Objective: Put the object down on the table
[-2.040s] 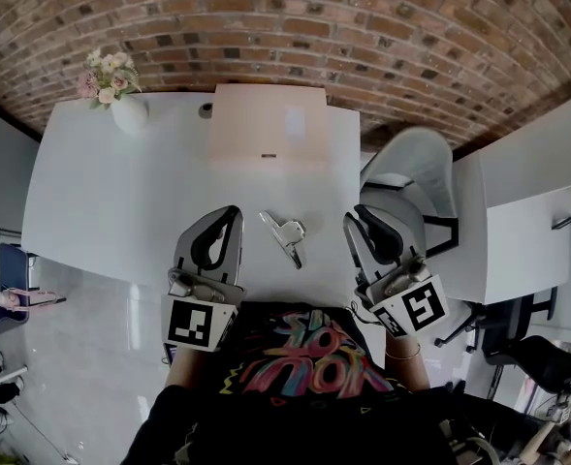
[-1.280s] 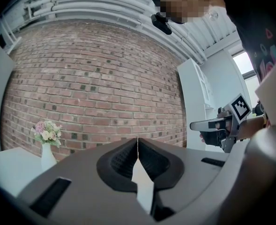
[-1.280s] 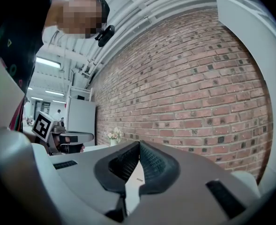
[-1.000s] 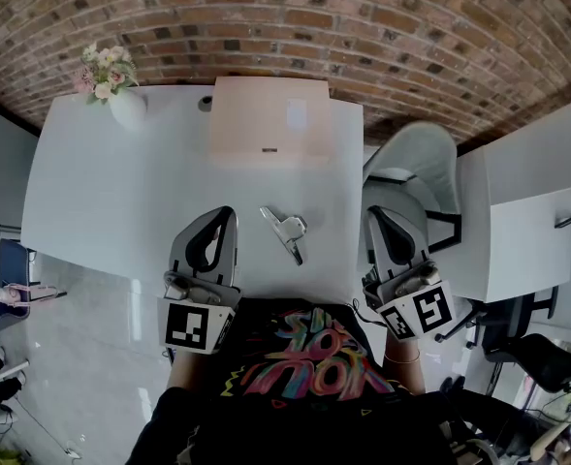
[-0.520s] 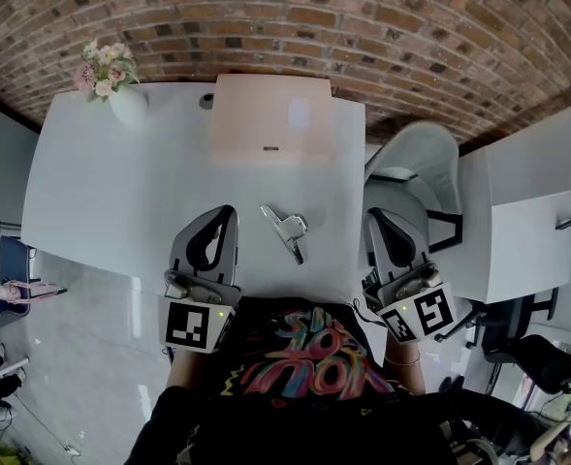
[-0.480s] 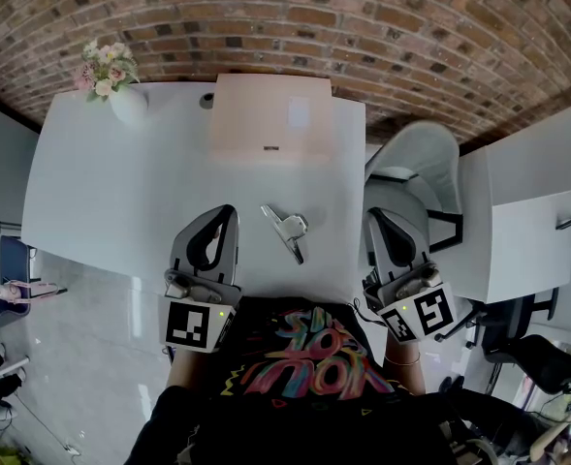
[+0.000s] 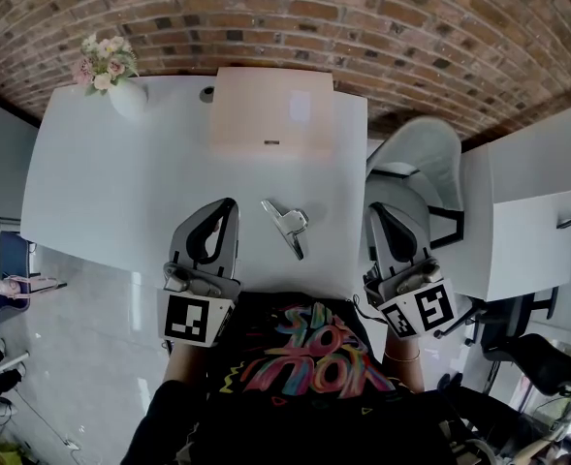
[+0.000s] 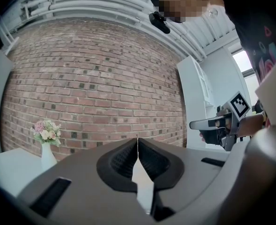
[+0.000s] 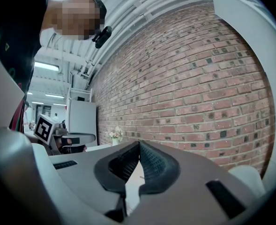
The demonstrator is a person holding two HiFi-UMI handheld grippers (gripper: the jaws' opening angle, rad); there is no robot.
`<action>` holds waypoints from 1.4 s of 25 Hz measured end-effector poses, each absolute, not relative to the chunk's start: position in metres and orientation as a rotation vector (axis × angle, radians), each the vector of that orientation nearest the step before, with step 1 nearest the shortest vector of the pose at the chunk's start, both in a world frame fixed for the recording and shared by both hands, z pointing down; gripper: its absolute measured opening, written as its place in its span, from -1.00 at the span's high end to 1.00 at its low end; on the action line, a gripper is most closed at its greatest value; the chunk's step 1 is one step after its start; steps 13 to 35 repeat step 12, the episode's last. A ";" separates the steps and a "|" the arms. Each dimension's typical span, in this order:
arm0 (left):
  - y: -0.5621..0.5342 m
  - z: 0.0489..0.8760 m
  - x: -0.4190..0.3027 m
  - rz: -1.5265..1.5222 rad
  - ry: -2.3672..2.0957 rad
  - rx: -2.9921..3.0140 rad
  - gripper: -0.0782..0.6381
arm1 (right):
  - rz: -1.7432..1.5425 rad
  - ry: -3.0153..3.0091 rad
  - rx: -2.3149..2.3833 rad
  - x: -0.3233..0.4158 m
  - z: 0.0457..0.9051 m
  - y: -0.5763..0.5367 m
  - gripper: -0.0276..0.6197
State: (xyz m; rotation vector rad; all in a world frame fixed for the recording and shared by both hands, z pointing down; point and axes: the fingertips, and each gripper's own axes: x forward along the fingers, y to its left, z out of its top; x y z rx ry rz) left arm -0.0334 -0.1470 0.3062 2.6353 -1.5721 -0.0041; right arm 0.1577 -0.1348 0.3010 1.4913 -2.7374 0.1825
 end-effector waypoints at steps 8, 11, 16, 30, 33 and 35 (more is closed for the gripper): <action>-0.150 0.307 -0.032 0.021 -1.550 2.675 0.71 | 0.183 -2.735 1.483 0.160 0.303 -0.138 0.86; -0.153 0.307 -0.030 0.012 -1.537 2.681 0.71 | 0.174 -2.732 1.483 0.160 0.304 -0.141 0.86; -0.153 0.307 -0.029 0.013 -1.529 2.686 0.71 | 0.170 -2.732 1.485 0.160 0.304 -0.141 0.86; -0.153 0.307 -0.029 0.013 -1.529 2.686 0.71 | 0.170 -2.732 1.485 0.160 0.304 -0.141 0.86; -0.153 0.307 -0.029 0.013 -1.529 2.686 0.71 | 0.170 -2.732 1.485 0.160 0.304 -0.141 0.86; -0.153 0.307 -0.029 0.013 -1.529 2.686 0.71 | 0.170 -2.732 1.485 0.160 0.304 -0.141 0.86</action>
